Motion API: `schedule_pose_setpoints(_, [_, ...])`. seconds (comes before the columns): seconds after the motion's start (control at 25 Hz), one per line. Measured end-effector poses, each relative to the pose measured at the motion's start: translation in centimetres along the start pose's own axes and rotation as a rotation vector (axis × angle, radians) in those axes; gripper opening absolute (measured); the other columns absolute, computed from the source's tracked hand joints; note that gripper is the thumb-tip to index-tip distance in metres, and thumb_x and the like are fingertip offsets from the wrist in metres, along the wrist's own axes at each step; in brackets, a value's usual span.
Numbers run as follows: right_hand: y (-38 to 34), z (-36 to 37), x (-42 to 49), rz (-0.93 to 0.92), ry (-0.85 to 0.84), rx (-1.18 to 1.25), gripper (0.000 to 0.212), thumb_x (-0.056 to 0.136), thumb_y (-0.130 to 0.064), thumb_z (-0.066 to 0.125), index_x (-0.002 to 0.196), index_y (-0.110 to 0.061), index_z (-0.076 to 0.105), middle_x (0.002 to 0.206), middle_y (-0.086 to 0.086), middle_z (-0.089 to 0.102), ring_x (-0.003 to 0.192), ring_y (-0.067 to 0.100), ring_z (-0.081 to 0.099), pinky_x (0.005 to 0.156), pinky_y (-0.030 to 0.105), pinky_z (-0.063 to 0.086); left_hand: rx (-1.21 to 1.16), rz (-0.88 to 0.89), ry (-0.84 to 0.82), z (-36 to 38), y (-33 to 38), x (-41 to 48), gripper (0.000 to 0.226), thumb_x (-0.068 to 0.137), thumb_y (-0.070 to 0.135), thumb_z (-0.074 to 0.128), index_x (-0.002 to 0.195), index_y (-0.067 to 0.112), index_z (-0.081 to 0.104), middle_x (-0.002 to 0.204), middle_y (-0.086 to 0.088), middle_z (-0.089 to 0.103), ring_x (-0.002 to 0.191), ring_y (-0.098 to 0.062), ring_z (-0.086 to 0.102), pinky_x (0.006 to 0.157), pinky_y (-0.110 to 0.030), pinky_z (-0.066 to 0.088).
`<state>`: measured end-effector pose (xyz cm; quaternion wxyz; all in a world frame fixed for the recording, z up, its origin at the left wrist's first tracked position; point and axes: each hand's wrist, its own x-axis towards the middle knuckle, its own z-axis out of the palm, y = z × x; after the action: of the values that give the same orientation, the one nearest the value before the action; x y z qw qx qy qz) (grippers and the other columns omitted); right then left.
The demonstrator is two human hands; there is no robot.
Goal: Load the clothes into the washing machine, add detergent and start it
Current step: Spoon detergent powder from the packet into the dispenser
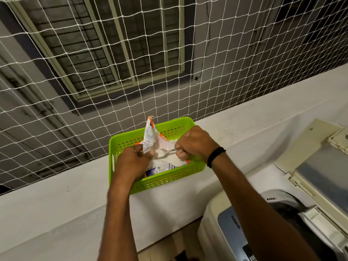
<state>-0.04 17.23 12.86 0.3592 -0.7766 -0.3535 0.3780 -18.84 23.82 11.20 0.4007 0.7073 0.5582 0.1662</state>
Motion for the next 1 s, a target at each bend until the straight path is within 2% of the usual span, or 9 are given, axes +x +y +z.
schedule_pose_setpoints(0.12, [0.3, -1.5, -1.2, -0.014, -0.027, 0.282, 0.018, 0.071, -0.002, 0.058, 0.067, 0.015, 0.063, 0.057, 0.016, 0.056, 0.054, 0.027, 0.053, 0.059, 0.048, 0.051, -0.062, 0.035, 0.007, -0.1, 0.1, -0.1, 0.053, 0.069, 0.047, 0.073, 0.119, 0.033, 0.068, 0.107, 0.006, 0.076, 0.098, -0.019, 0.071, 0.093, -0.047, 0.055])
schedule_pose_setpoints(0.24, [0.4, -2.8, -2.2, -0.009, -0.037, 0.43, 0.019, 0.084, 0.012, 0.047, 0.087, 0.027, 0.058, 0.064, 0.018, 0.059, 0.051, 0.024, 0.056, 0.051, 0.028, 0.055, -0.235, 0.11, 0.185, 0.2, 1.2, -0.8, 0.05, 0.088, 0.013, 0.07, 0.135, 0.02, 0.058, 0.125, -0.005, 0.066, 0.111, -0.019, 0.062, 0.102, -0.04, 0.049])
schedule_pose_setpoints(0.32, [0.5, -3.6, -2.8, -0.012, -0.038, 0.448, 0.022, 0.087, 0.012, 0.043, 0.087, 0.02, 0.064, 0.071, 0.02, 0.063, 0.048, 0.017, 0.063, 0.049, 0.019, 0.055, -0.386, 0.196, 0.365, 0.5, 2.3, -1.6, 0.043, 0.092, 0.0, 0.061, 0.132, 0.015, 0.06, 0.121, -0.002, 0.065, 0.107, -0.012, 0.061, 0.099, -0.031, 0.049])
schedule_pose_setpoints(0.4, [0.8, -4.5, -3.3, -0.019, -0.046, 0.465, 0.025, 0.088, 0.012, 0.043, 0.086, 0.011, 0.068, 0.072, 0.019, 0.067, 0.051, 0.013, 0.068, 0.051, 0.018, 0.056, -0.541, 0.277, 0.524, 1.0, 3.4, -2.2, 0.036, 0.091, -0.002, 0.058, 0.123, 0.015, 0.064, 0.118, -0.001, 0.068, 0.101, -0.005, 0.063, 0.094, -0.022, 0.05])
schedule_pose_setpoints(0.52, [1.8, -5.7, -3.9, -0.036, -0.031, 0.51, 0.024, 0.089, 0.013, 0.045, 0.095, 0.012, 0.068, 0.075, 0.019, 0.068, 0.056, 0.012, 0.07, 0.053, 0.017, 0.055, -0.754, 0.333, 0.63, 2.3, 4.9, -2.6, 0.026, 0.087, 0.003, 0.063, 0.112, 0.013, 0.067, 0.113, -0.009, 0.071, 0.096, -0.008, 0.066, 0.09, -0.024, 0.052])
schedule_pose_setpoints(0.68, [3.2, -7.6, -5.4, -0.071, 0.042, 0.531, 0.026, 0.088, 0.014, 0.044, 0.097, 0.013, 0.068, 0.082, 0.024, 0.065, 0.054, 0.011, 0.067, 0.054, 0.018, 0.056, -0.889, 0.369, 0.557, 4.5, 7.0, -3.4, 0.021, 0.088, 0.004, 0.067, 0.108, 0.005, 0.068, 0.109, -0.015, 0.071, 0.093, -0.013, 0.066, 0.088, -0.031, 0.054])
schedule_pose_setpoints(0.8, [4.6, -9.7, -6.9, -0.056, 0.112, 0.552, 0.028, 0.087, 0.017, 0.042, 0.099, 0.017, 0.067, 0.083, 0.026, 0.064, 0.054, 0.014, 0.065, 0.056, 0.02, 0.058, -0.947, 0.372, 0.38, 6.8, 8.9, -3.7, 0.021, 0.086, 0.025, 0.071, 0.103, 0.013, 0.07, 0.106, -0.013, 0.071, 0.099, -0.028, 0.067, 0.097, -0.046, 0.052])
schedule_pose_setpoints(0.88, [5.8, -11.5, -8.0, -0.028, 0.175, 0.58, 0.029, 0.087, 0.018, 0.039, 0.099, 0.019, 0.066, 0.084, 0.027, 0.063, 0.056, 0.019, 0.063, 0.058, 0.021, 0.059, -0.956, 0.359, 0.261, 8.5, 10.3, -4.3, 0.032, 0.083, 0.045, 0.069, 0.1, 0.017, 0.07, 0.103, -0.009, 0.071, 0.102, -0.032, 0.067, 0.097, -0.043, 0.052])
schedule_pose_setpoints(1.0, [7.9, -14.0, -9.9, 0.001, 0.267, 0.645, 0.027, 0.089, 0.017, 0.039, 0.101, 0.023, 0.063, 0.081, 0.025, 0.063, 0.057, 0.022, 0.062, 0.06, 0.024, 0.059, -0.962, 0.371, 0.107, 11.6, 12.5, -5.4, 0.041, 0.083, 0.059, 0.058, 0.1, 0.023, 0.071, 0.102, -0.003, 0.07, 0.099, -0.021, 0.066, 0.089, -0.033, 0.052])
